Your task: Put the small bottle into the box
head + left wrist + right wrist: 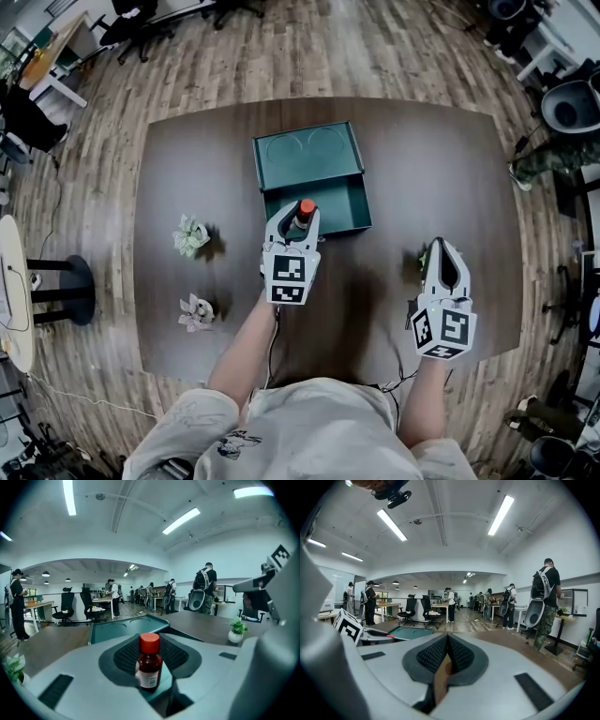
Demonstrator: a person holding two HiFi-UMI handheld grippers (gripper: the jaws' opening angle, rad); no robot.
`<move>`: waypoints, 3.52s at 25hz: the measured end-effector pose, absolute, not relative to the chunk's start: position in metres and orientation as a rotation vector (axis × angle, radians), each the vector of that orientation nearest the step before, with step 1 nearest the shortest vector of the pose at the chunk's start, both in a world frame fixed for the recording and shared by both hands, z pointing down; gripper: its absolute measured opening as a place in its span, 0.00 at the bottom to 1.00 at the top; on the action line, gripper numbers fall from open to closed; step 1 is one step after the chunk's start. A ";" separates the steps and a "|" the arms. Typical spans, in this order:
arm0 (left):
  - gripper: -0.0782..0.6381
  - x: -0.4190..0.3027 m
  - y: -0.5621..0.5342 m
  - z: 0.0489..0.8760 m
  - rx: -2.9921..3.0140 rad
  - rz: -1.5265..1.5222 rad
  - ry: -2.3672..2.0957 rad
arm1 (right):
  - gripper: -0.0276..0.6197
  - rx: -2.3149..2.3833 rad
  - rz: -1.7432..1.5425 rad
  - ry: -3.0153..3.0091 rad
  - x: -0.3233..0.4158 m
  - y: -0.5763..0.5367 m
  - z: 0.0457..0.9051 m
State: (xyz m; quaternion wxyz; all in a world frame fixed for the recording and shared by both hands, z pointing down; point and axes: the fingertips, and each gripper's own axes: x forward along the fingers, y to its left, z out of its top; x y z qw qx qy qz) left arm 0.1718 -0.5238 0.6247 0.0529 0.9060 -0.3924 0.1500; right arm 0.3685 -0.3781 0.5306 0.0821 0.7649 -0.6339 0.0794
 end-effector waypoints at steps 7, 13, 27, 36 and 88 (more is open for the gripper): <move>0.29 0.175 -0.518 0.631 2.769 0.539 -1.161 | 0.05 2.286 0.245 -1.903 0.367 -0.378 0.533; 0.29 0.170 -0.514 0.633 2.729 0.579 -1.162 | 0.05 2.283 0.247 -1.924 0.364 -0.376 0.532; 0.29 0.162 -0.505 0.637 2.710 0.524 -1.185 | 0.05 2.243 0.237 -1.977 0.348 -0.378 0.529; 0.30 0.163 -0.506 0.638 2.714 0.513 -1.176 | 0.05 2.250 0.221 -1.983 0.349 -0.378 0.524; 0.34 -0.034 -0.405 0.471 2.568 0.131 -1.821 | 0.05 2.116 -0.005 -2.329 0.277 -0.361 0.442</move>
